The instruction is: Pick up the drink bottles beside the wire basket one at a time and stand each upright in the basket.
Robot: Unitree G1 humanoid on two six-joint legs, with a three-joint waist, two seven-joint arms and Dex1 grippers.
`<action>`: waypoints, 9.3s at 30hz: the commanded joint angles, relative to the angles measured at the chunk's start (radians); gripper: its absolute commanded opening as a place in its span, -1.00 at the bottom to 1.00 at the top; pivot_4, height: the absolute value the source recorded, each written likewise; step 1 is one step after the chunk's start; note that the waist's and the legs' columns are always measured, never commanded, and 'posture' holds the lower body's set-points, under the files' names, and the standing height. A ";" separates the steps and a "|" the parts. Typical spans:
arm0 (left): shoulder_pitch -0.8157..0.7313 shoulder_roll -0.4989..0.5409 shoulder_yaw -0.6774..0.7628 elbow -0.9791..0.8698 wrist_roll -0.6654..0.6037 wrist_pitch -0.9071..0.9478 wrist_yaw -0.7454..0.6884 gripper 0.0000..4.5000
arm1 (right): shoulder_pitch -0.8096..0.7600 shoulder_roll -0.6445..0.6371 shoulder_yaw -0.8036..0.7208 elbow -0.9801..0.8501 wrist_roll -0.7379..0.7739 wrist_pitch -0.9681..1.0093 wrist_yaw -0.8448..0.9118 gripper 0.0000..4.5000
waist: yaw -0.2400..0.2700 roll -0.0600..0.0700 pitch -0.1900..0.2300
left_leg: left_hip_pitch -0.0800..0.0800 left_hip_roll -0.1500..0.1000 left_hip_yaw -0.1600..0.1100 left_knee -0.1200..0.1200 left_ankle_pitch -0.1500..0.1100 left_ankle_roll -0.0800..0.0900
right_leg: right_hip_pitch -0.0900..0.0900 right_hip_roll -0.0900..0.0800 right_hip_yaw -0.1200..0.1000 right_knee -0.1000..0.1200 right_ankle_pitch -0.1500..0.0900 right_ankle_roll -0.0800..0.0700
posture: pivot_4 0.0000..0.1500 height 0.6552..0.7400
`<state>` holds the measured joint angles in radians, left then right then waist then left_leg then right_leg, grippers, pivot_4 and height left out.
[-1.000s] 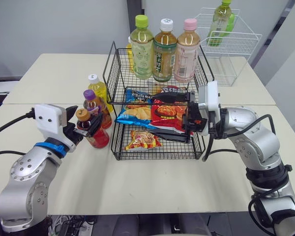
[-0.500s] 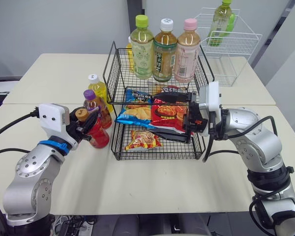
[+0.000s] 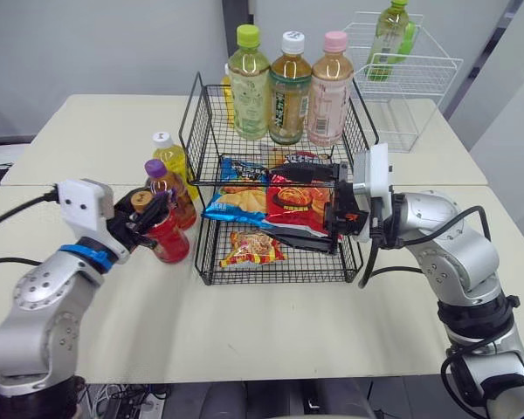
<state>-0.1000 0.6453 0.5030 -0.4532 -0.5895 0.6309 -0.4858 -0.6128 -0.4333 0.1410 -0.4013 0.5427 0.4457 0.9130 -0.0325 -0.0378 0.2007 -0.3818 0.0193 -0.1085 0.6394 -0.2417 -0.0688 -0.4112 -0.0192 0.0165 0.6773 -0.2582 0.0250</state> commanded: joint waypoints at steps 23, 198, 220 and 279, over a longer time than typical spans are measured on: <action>-1.253 0.444 -0.311 0.674 -0.404 0.292 -0.422 -0.39 | 0.041 0.039 -0.094 -0.079 -0.088 -0.046 -0.243 1.00 | 0.003 -0.003 0.003 | -0.003 0.001 0.001 -0.010 0.000 -0.001 | -0.003 0.001 -0.001 -0.007 -0.001 -0.001 | 1.00 1.00; -1.303 0.285 -0.336 0.646 -0.268 0.300 -0.480 -0.39 | 0.109 0.028 -0.092 -0.142 -0.145 -0.110 -0.330 1.00 | 0.000 -0.004 0.003 | -0.002 -0.003 0.000 -0.009 0.002 -0.002 | -0.003 -0.003 -0.001 -0.003 -0.002 0.001 | 1.00 1.00; -1.232 -0.133 -0.557 0.884 0.109 -0.133 -0.637 -0.39 | 0.215 0.007 -0.151 -0.353 -0.218 -0.007 -0.537 1.00 | -0.002 -0.002 0.003 | -0.009 -0.004 0.001 -0.008 0.003 -0.004 | -0.010 -0.003 0.001 0.001 0.000 -0.002 | 1.00 1.00; -0.072 0.043 0.106 -0.017 -0.073 0.120 0.063 0.99 | 0.002 0.058 -0.018 -0.056 -0.062 -0.062 -0.138 1.00 | 0.005 -0.004 0.001 | 0.009 -0.002 0.001 -0.008 0.003 -0.004 | 0.006 -0.003 0.001 0.001 -0.001 -0.001 | 1.00 1.00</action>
<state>-0.1408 0.6712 0.6525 -0.4992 -0.7144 0.7948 -0.4520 -0.6043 -0.3755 0.1460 -0.4059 0.4860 0.3997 0.7971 -0.0276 -0.0416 0.2017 -0.3732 0.0172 -0.1071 0.6309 -0.2388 -0.0731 -0.4059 -0.0218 0.0177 0.6779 -0.2594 0.0237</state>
